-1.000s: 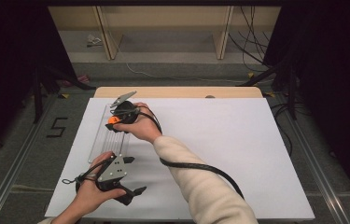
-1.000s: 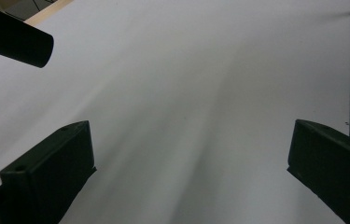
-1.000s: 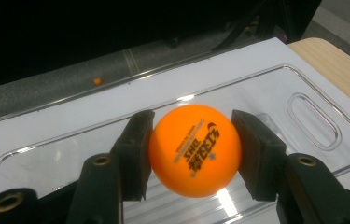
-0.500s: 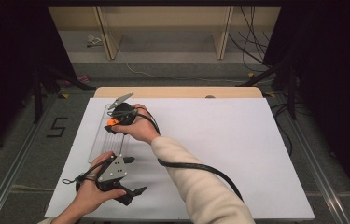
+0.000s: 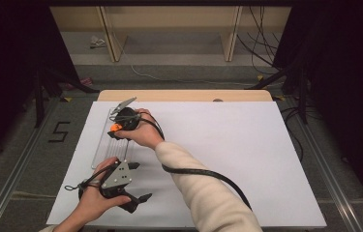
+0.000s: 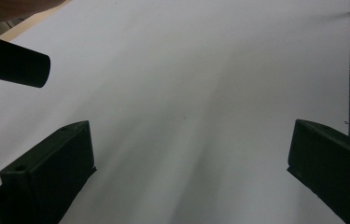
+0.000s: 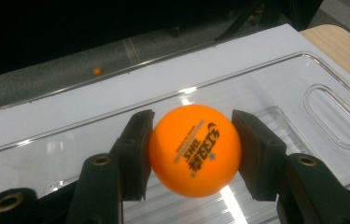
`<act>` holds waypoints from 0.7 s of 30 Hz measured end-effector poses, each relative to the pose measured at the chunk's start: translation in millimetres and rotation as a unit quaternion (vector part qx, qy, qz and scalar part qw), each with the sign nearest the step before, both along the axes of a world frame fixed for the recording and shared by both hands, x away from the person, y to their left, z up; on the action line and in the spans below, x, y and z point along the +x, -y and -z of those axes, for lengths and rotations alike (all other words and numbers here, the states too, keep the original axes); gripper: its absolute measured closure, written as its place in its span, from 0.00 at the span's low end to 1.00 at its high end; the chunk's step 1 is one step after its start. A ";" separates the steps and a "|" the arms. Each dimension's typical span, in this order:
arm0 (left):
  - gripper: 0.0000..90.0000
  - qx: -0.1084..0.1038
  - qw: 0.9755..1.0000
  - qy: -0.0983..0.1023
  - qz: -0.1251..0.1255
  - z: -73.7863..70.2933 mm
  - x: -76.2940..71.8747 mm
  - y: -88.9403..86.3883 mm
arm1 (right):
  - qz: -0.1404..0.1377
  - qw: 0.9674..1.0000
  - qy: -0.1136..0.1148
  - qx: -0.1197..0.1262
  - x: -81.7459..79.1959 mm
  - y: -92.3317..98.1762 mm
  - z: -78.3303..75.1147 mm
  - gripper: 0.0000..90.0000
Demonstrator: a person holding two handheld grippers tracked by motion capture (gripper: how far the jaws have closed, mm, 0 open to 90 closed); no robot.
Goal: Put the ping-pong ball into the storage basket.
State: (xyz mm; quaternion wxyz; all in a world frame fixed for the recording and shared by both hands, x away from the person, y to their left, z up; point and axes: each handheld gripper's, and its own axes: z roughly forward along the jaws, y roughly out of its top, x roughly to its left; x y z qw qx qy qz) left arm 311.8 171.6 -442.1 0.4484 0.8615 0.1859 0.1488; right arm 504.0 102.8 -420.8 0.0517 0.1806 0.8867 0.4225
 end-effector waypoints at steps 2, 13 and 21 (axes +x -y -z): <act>0.00 0.000 1.000 0.000 0.000 0.2 0.0 0.0 | -0.001 1.000 0.000 -0.001 -0.2 -1.2 1.1 0.57; 0.00 0.001 1.000 -0.001 0.001 0.2 0.0 0.0 | -0.004 1.000 -0.002 -0.009 -0.8 -4.1 6.0 0.57; 0.00 0.000 1.000 -0.001 0.001 0.2 0.0 0.2 | -0.002 1.000 -0.005 -0.013 -0.1 -4.4 8.3 0.57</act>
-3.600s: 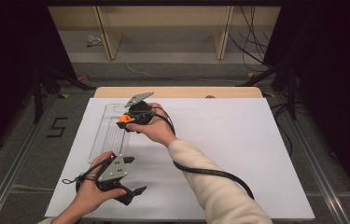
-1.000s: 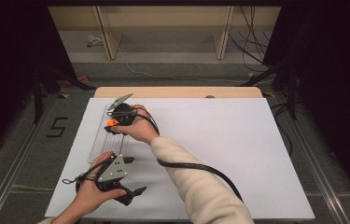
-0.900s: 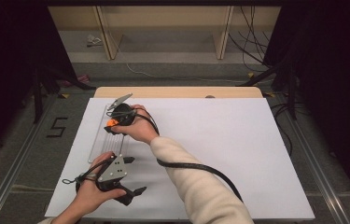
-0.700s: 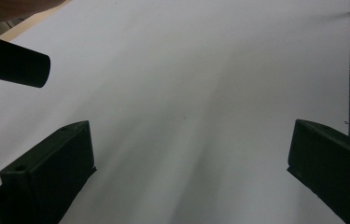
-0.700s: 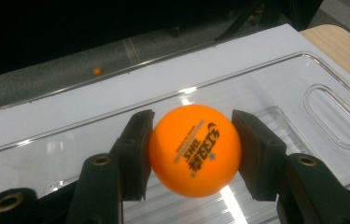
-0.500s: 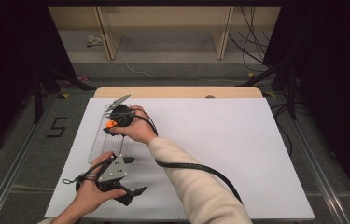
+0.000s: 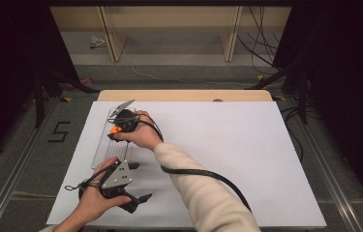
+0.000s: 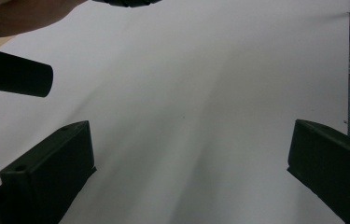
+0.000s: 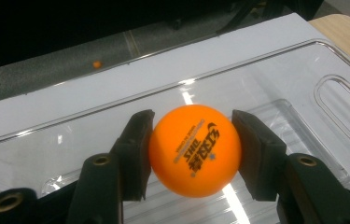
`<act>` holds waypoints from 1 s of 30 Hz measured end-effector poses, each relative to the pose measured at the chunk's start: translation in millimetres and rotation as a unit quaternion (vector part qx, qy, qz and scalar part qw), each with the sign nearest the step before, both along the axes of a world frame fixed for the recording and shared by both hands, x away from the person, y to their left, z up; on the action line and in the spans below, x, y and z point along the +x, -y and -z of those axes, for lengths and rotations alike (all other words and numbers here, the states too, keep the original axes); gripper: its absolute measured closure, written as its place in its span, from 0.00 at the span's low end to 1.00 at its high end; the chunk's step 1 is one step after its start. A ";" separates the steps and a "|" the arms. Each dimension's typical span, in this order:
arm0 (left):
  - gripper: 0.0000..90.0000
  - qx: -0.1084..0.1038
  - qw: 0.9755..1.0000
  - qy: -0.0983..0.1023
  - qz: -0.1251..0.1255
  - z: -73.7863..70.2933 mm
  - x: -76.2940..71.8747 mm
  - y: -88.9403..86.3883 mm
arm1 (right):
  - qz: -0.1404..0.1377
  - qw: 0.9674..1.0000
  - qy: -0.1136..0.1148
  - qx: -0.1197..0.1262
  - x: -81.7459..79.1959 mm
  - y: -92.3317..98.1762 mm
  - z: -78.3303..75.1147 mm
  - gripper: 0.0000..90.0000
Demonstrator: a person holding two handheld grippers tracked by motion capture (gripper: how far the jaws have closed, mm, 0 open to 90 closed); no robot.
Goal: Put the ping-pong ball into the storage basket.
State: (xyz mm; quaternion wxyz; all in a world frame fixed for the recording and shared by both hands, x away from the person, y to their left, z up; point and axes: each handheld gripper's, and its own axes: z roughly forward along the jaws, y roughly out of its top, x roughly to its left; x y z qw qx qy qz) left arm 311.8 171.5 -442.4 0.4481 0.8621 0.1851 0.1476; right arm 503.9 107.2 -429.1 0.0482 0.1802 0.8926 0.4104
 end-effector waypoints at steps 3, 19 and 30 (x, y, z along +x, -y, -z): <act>0.00 0.000 1.000 0.000 0.000 0.1 0.0 0.0 | 0.000 1.000 0.000 -0.002 0.3 -0.4 1.3 0.57; 0.00 0.000 1.000 0.000 0.000 0.2 -0.1 0.1 | 0.002 1.000 -0.005 -0.008 2.2 -1.2 6.2 0.57; 0.00 0.000 1.000 0.000 0.000 0.3 -0.1 0.1 | 0.003 1.000 -0.010 -0.012 3.4 -0.7 9.8 0.57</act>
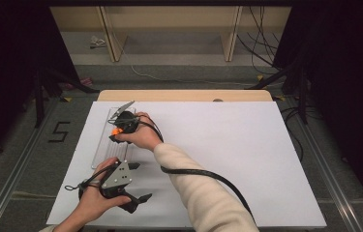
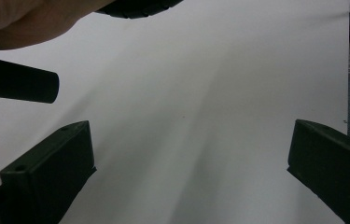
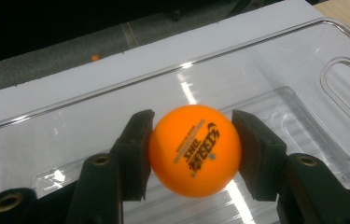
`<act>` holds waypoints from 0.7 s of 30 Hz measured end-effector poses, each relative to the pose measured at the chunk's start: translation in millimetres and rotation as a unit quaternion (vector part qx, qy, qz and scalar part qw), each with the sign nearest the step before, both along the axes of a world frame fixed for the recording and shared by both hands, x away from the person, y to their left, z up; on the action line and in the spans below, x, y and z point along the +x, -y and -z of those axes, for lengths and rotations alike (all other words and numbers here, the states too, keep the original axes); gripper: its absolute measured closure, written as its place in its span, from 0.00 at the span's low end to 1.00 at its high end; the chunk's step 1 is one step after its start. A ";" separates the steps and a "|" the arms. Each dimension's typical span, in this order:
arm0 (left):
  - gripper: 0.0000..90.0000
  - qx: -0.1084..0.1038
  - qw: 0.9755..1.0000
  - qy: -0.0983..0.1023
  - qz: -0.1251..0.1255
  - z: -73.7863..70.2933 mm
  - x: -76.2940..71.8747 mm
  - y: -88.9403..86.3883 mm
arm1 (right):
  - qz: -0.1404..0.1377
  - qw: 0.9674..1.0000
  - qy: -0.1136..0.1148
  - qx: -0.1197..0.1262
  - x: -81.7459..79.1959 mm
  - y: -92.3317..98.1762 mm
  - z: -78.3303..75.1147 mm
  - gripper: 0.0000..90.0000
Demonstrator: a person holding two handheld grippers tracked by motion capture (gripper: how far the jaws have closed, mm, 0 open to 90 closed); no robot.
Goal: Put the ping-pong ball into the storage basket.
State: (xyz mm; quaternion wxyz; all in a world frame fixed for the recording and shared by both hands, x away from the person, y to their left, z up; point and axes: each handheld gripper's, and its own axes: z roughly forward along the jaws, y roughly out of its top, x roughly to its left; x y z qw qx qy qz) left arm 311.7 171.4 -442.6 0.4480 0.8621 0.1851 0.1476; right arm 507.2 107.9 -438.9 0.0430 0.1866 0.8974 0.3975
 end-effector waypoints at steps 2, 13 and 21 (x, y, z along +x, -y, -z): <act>0.00 0.000 1.000 0.000 0.000 0.0 0.0 0.0 | -0.001 1.000 0.000 -0.001 -0.1 -0.2 0.8 0.57; 0.00 -0.001 1.000 0.000 0.001 -0.1 0.0 -0.2 | 0.000 1.000 -0.001 -0.002 0.3 -1.6 3.9 0.57; 0.00 0.000 1.000 0.000 0.001 -0.2 -0.1 -0.1 | 0.000 1.000 -0.001 -0.001 0.1 -2.1 3.7 0.56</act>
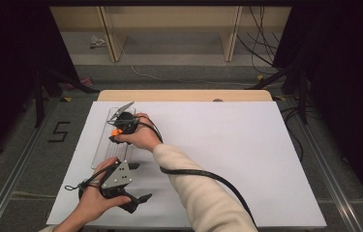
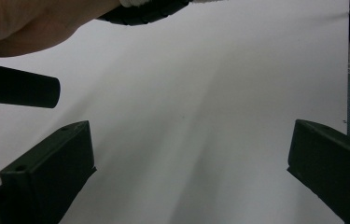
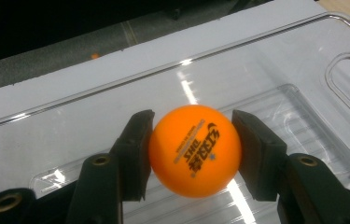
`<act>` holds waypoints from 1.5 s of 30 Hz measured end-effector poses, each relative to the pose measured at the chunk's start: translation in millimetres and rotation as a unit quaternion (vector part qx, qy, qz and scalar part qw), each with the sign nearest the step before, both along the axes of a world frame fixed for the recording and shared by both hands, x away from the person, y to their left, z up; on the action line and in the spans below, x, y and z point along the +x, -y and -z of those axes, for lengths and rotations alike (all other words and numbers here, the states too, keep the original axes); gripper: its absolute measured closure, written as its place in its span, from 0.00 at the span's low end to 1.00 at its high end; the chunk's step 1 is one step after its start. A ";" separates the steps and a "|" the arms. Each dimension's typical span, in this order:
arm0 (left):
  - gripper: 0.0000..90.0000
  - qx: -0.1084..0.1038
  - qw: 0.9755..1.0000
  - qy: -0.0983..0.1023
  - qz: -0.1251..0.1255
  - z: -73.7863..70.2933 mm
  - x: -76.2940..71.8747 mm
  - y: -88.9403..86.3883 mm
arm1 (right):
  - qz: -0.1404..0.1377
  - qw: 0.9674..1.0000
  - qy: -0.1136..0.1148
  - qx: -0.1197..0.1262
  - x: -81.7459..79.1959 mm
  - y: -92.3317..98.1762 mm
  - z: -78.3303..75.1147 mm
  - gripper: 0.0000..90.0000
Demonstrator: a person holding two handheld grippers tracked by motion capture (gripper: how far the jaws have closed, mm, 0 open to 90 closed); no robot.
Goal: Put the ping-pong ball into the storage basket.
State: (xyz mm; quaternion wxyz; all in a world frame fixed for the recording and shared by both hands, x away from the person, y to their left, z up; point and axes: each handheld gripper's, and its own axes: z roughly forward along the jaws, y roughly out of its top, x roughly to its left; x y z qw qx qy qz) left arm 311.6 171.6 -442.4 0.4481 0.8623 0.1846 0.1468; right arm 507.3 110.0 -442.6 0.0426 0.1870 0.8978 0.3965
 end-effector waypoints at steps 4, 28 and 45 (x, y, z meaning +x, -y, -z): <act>0.00 -0.001 1.000 0.000 0.000 0.1 0.0 -0.1 | 0.001 1.000 -0.001 0.002 0.2 0.4 -1.0 0.56; 0.00 -0.001 1.000 -0.002 0.001 0.5 -0.3 0.2 | 0.006 0.999 0.028 0.013 -9.5 30.7 -20.6 0.20; 0.00 -0.002 1.000 -0.003 0.000 0.4 -0.2 -0.4 | 0.036 0.999 0.026 0.019 -14.8 75.9 -23.9 0.21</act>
